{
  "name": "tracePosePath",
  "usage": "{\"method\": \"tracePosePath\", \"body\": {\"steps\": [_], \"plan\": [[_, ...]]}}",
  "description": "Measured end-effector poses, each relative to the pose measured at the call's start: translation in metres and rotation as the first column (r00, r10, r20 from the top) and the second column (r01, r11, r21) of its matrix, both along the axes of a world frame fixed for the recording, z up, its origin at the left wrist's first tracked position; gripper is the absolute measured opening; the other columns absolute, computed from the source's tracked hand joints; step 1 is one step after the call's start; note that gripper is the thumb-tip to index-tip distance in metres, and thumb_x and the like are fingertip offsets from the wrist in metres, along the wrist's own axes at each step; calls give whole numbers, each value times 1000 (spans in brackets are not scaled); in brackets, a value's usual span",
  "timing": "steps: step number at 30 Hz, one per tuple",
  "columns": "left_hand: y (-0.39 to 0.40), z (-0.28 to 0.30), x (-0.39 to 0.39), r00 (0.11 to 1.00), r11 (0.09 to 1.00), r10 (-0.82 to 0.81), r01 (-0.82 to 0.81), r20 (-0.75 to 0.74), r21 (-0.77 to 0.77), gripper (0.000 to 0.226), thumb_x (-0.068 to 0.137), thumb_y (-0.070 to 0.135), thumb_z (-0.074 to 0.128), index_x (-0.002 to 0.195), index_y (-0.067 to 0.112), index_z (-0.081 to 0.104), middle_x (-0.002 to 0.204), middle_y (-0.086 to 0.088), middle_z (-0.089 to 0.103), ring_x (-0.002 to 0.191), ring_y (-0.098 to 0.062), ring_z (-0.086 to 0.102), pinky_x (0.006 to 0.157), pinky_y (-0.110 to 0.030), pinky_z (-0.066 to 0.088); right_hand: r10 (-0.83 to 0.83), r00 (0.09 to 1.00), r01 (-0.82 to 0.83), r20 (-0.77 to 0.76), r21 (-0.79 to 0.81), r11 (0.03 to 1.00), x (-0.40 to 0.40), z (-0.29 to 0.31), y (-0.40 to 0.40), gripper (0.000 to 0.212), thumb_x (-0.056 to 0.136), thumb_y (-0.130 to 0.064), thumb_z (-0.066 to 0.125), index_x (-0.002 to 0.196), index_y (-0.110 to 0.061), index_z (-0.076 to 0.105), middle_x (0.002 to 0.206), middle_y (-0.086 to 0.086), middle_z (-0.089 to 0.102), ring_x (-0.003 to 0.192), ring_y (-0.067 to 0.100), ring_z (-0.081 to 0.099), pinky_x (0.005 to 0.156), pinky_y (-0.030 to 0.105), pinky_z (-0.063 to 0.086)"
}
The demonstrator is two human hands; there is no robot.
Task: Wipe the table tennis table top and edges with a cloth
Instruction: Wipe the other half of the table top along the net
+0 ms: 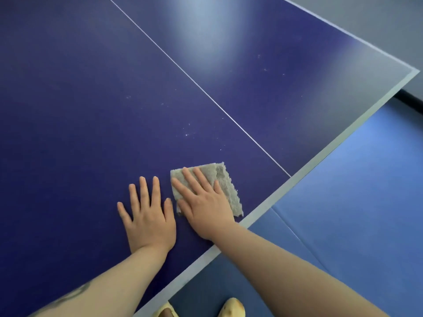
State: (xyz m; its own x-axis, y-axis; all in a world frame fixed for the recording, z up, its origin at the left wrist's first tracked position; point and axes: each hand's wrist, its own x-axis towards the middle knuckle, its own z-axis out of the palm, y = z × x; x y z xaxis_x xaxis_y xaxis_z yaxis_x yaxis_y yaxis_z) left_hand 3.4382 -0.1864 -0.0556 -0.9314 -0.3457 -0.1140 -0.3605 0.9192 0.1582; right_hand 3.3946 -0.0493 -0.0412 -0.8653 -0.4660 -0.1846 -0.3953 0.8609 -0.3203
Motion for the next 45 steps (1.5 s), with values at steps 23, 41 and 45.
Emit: {"method": "tracePosePath", "body": {"steps": [23,41,45], "plan": [[-19,-1,-5,992,992,-127,126,26,27,64,94,48,25,151,21,32,155,-11,35,141,-31,32,105,-56,33,-651,759,649,3,60,758,-85,4,60,55,105,-44,19,157,-41,2,166,-10,-6,152,11,-11,122,45,1],[-114,-4,-128,996,997,-82,82,-38,-12,61,98,48,9,155,28,1,163,4,1,151,-18,-2,121,-47,5,-791,612,790,-24,67,609,-131,-9,29,55,105,-44,19,158,-38,2,167,-7,-6,152,15,-8,122,49,6],[-115,-5,-128,996,997,-83,83,-38,-1,61,99,46,14,156,25,5,163,2,5,151,-20,0,120,-49,7,-918,396,916,-25,75,393,-54,3,44,56,104,-45,14,158,-38,1,166,-8,-9,152,13,-12,120,54,7]]}}
